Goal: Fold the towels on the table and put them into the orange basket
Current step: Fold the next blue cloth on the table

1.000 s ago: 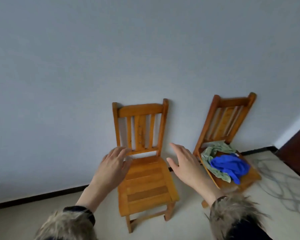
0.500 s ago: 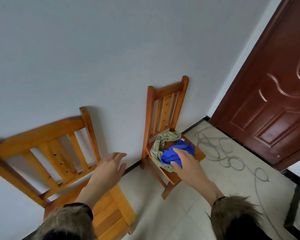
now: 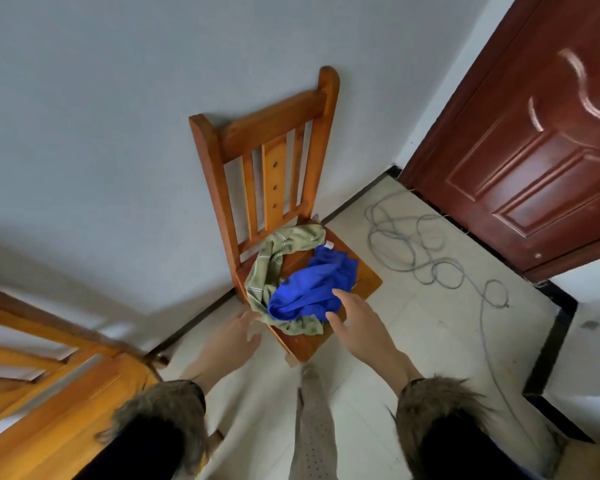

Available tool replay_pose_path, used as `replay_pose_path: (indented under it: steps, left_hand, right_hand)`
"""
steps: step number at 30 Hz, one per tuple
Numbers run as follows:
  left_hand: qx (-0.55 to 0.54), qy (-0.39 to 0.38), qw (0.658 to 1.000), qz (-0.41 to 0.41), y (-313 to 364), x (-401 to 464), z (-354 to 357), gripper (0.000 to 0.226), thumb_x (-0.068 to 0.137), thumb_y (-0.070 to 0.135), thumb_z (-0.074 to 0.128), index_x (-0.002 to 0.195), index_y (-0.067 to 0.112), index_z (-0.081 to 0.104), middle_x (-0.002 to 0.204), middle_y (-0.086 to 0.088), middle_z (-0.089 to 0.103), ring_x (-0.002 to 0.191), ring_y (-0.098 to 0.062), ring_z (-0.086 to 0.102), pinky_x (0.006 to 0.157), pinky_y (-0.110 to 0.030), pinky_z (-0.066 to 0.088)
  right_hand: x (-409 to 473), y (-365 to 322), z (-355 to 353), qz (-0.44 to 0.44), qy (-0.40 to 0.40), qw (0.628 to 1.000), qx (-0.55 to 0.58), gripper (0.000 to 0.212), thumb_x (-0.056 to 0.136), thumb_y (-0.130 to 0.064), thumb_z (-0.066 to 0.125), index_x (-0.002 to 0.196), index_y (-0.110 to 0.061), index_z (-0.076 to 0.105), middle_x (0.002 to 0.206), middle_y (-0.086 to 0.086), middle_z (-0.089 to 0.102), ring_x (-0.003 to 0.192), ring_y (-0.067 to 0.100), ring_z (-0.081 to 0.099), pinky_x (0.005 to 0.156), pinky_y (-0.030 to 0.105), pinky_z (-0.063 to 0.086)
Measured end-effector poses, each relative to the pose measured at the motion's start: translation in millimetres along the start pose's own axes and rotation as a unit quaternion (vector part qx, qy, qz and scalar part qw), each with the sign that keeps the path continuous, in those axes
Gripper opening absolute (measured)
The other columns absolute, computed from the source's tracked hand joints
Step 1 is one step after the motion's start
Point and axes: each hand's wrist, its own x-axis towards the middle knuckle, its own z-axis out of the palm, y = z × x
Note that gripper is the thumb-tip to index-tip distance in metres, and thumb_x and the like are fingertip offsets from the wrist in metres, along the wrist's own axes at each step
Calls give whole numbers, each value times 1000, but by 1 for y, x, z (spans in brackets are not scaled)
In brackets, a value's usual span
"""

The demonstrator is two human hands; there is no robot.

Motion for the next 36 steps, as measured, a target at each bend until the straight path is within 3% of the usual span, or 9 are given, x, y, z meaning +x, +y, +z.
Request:
replay_pose_path:
  steps: [5, 10, 15, 18, 20, 27, 31, 33, 36]
  left_hand:
    - [-117, 74, 976, -169, 8, 77, 50, 31, 92, 13, 53, 121, 7, 54, 122, -11, 57, 116, -25, 52, 96, -29, 37]
    - [-130, 68, 956, -253, -2, 138, 93, 34, 92, 12, 52, 126, 9, 51, 126, -12, 53, 118, -26, 49, 100, -34, 38]
    - [-114, 57, 949, -289, -21, 187, 131, 43, 92, 18, 53, 134, 15, 42, 133, -10, 46, 120, -27, 46, 96, -38, 41]
    - [-90, 96, 943, -306, -33, 206, 151, 41, 93, 16, 52, 132, 16, 40, 129, -8, 49, 115, -26, 48, 94, -38, 42]
    - [-69, 109, 945, -302, -41, 215, 162, 39, 92, 17, 53, 129, 15, 41, 126, -8, 52, 112, -26, 49, 93, -40, 42]
    - [-118, 160, 939, -281, -43, 228, 168, 18, 93, 6, 48, 106, 4, 60, 105, -11, 60, 89, -19, 50, 76, -28, 42]
    - [-230, 148, 911, -309, -28, 225, 149, 16, 92, 9, 53, 102, 5, 64, 97, -4, 57, 74, -14, 51, 64, -21, 39]
    - [-310, 143, 883, -322, -16, 219, 134, 14, 91, 10, 55, 101, 6, 65, 95, -7, 62, 70, -12, 54, 59, -17, 41]
    - [-387, 170, 858, -291, 14, 202, 103, 12, 91, 7, 54, 88, 12, 64, 81, -3, 64, 73, -15, 56, 62, -18, 45]
  right_hand:
    - [101, 46, 13, -73, -73, 994, -41, 52, 95, -33, 47, 142, -14, 33, 139, 5, 46, 127, 21, 43, 100, 34, 39]
    - [187, 87, 45, -105, -127, 983, -82, 48, 97, -31, 45, 140, -13, 36, 137, 6, 48, 125, 24, 45, 98, 39, 41]
    - [240, 134, 97, -132, -127, 970, -159, 36, 93, -21, 53, 128, -11, 52, 126, 9, 56, 117, 28, 52, 89, 43, 46]
    - [259, 152, 125, -142, -75, 961, -224, 39, 66, -11, 79, 103, -12, 66, 106, 10, 64, 100, 29, 62, 73, 42, 50]
    - [267, 159, 141, -139, -49, 954, -260, 46, 54, -9, 83, 97, -13, 66, 102, 9, 65, 95, 29, 63, 71, 42, 50]
    - [296, 164, 152, -159, 8, 940, -301, 20, 60, -10, 80, 74, -15, 67, 76, 6, 62, 74, 28, 60, 68, 39, 49]
    - [300, 154, 124, -152, -15, 970, -192, 9, 72, -5, 71, 76, -9, 65, 71, 8, 64, 72, 32, 62, 68, 41, 48]
    - [294, 143, 98, -107, -28, 988, -108, 5, 87, -8, 57, 88, -5, 62, 83, 11, 66, 81, 33, 62, 73, 42, 47]
    - [278, 127, 53, -55, 23, 998, -18, 13, 93, -11, 48, 97, -4, 59, 98, 10, 65, 92, 29, 59, 77, 35, 42]
